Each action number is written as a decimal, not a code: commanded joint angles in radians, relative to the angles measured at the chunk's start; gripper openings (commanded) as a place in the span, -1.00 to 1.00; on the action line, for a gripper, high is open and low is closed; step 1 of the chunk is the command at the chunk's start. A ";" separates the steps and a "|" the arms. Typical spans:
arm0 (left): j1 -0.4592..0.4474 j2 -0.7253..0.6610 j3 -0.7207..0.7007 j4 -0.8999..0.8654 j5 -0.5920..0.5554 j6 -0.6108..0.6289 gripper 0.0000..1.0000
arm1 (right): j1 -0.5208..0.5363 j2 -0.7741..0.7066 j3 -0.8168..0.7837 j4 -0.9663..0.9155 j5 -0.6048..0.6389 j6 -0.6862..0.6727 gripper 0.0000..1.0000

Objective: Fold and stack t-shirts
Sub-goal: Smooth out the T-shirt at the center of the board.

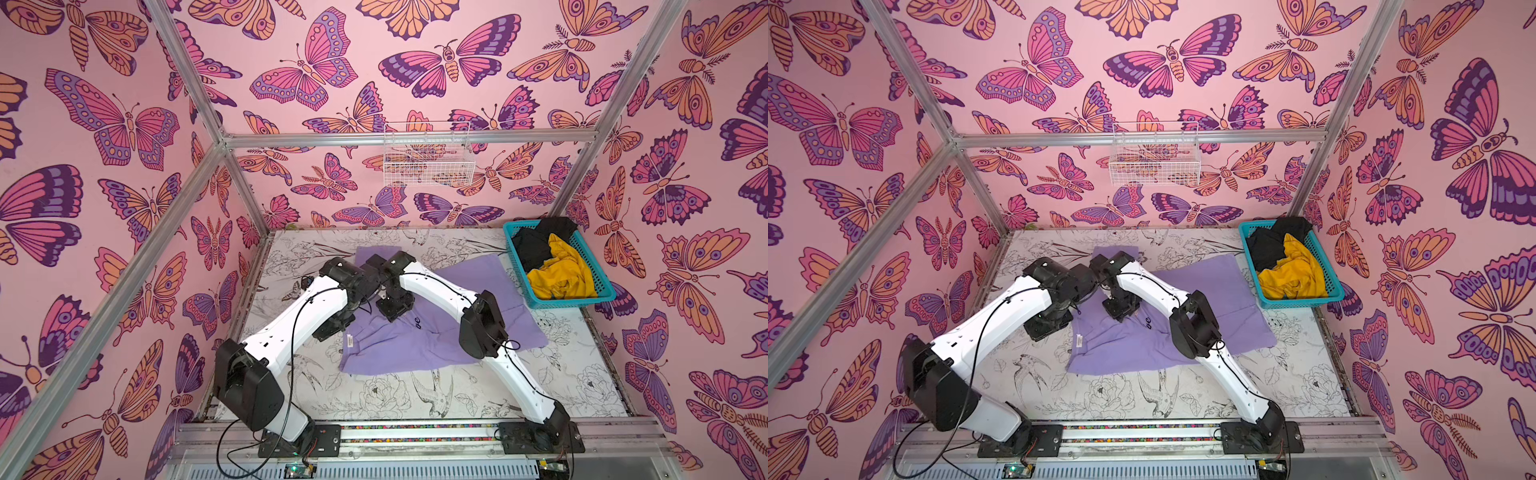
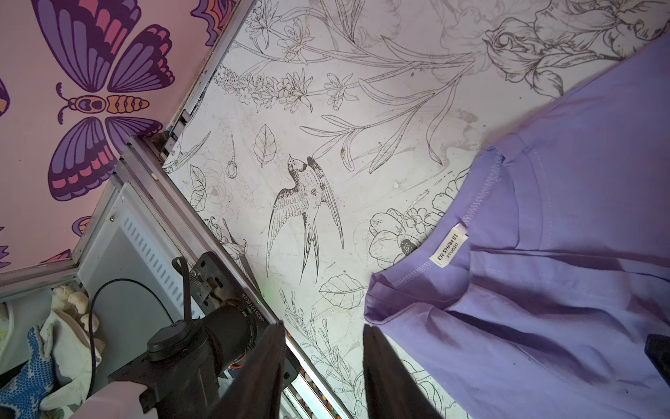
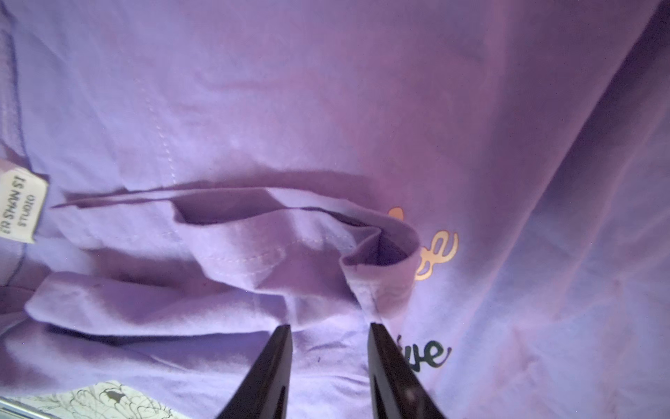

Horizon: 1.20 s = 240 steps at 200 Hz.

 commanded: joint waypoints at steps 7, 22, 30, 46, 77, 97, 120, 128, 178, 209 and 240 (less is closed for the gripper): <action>0.005 -0.026 -0.028 -0.113 -0.022 -0.012 -0.19 | -0.020 0.038 0.009 -0.017 0.031 -0.021 -0.19; 0.007 -0.032 -0.041 -0.111 -0.021 -0.011 -0.19 | -0.029 0.056 0.021 -0.014 0.043 -0.024 -0.19; 0.006 -0.035 -0.049 -0.110 -0.020 -0.012 -0.19 | -0.032 0.062 0.025 -0.009 0.051 -0.028 -0.19; 0.006 -0.039 -0.065 -0.104 -0.013 -0.008 -0.19 | -0.040 0.067 0.034 0.000 0.056 -0.035 -0.19; 0.006 -0.033 -0.078 -0.090 0.000 -0.008 -0.19 | -0.060 0.073 0.059 0.004 0.065 -0.041 -0.19; 0.005 -0.022 -0.077 -0.085 0.007 -0.002 -0.20 | -0.064 0.070 0.078 0.006 0.070 -0.044 -0.19; 0.005 -0.012 -0.069 -0.079 0.011 0.006 -0.20 | -0.066 0.070 0.106 0.003 0.065 -0.046 -0.19; 0.005 -0.008 -0.068 -0.079 0.011 0.008 -0.20 | -0.066 0.068 0.111 0.002 0.059 -0.047 -0.18; 0.004 -0.009 -0.077 -0.077 0.010 0.009 -0.20 | -0.068 0.087 0.117 0.009 0.053 -0.043 -0.19; 0.004 -0.018 -0.091 -0.077 0.011 0.005 -0.20 | -0.067 0.099 0.119 0.016 0.062 -0.042 -0.28; 0.004 -0.012 -0.096 -0.071 0.015 0.007 -0.20 | -0.077 0.101 0.120 0.029 0.068 -0.052 -0.51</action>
